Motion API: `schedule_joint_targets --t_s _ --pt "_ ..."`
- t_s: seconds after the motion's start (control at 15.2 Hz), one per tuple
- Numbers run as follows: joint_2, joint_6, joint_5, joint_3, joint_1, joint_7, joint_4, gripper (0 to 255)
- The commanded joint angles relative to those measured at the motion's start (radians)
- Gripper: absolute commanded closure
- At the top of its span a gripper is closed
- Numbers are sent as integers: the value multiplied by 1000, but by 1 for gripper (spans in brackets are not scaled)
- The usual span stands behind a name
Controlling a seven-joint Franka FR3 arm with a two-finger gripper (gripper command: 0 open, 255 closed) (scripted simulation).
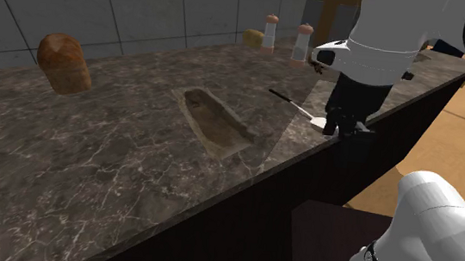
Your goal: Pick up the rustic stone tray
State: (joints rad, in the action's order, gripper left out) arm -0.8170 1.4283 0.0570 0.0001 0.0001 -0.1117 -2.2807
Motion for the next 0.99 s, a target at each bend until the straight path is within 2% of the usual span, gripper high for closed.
schedule_joint_targets --t_s 0.0,0.46,0.92 --pt "0 0 0 0 0 0 0 0" --pt "260 117 -38 -10 -82 184 156 0" --pt "502 181 -70 -44 -149 349 352 0"
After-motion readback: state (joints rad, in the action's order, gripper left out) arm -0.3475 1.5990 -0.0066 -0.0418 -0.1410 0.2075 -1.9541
